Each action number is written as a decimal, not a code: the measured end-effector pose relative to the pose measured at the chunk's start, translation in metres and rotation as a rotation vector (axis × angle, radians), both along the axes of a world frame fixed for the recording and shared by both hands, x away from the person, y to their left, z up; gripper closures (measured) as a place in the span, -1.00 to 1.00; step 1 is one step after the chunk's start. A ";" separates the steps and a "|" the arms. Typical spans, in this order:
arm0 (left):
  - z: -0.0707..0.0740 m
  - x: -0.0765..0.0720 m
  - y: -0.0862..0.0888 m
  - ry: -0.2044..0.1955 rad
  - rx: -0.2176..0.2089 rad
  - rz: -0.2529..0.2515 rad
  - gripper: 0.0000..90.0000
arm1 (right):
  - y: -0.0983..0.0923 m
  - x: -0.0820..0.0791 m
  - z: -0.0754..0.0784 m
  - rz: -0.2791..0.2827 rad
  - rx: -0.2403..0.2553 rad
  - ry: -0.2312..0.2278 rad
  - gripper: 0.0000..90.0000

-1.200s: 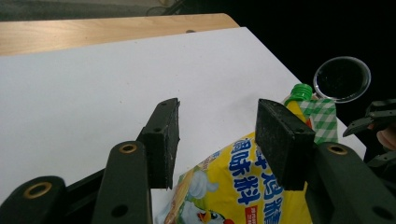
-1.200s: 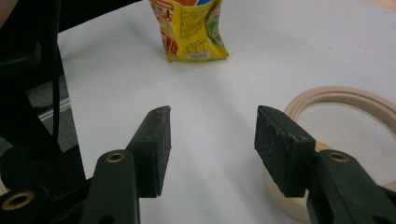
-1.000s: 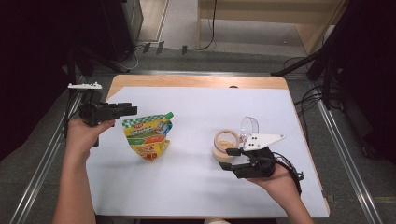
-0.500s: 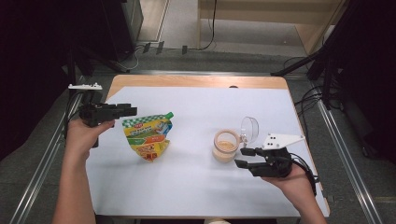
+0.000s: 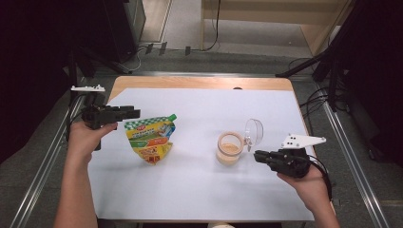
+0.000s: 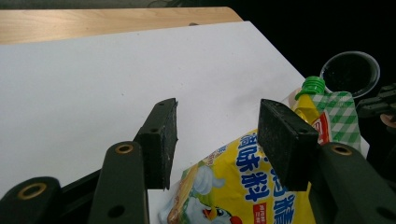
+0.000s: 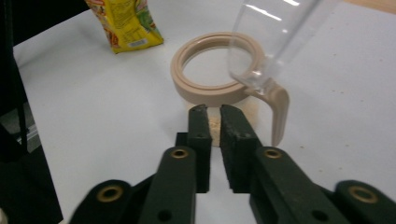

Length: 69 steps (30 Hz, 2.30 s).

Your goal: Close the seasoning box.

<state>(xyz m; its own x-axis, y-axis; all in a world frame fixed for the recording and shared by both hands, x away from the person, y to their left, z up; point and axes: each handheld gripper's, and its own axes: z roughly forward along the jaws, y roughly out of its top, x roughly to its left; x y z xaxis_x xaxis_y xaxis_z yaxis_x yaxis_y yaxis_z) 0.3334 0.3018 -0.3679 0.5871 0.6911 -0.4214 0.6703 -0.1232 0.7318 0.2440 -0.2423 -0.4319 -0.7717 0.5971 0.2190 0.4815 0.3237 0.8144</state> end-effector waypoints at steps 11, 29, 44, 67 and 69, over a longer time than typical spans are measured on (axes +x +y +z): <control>-0.005 0.002 0.000 0.006 0.006 0.004 0.07 | -0.015 0.013 -0.005 -0.137 0.040 0.017 1.00; -0.011 0.005 -0.002 0.023 0.010 0.001 0.06 | -0.001 0.030 -0.011 -0.188 0.052 0.020 1.00; -0.011 0.005 0.000 0.028 0.005 0.007 0.04 | 0.007 0.024 -0.004 -0.179 0.065 -0.039 1.00; -0.012 0.005 0.001 0.034 0.007 0.013 0.04 | 0.014 0.016 -0.003 -0.135 0.054 -0.055 0.84; -0.012 0.005 0.001 0.035 0.008 0.011 0.04 | 0.012 0.016 -0.004 -0.138 0.049 -0.052 0.79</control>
<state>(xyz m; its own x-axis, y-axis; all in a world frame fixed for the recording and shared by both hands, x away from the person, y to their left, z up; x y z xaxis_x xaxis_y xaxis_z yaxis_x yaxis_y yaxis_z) 0.3386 0.3028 -0.3802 0.5647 0.7011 -0.4355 0.6965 -0.1218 0.7071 0.2605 -0.2301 -0.4357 -0.6943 0.6878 0.2119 0.4753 0.2171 0.8526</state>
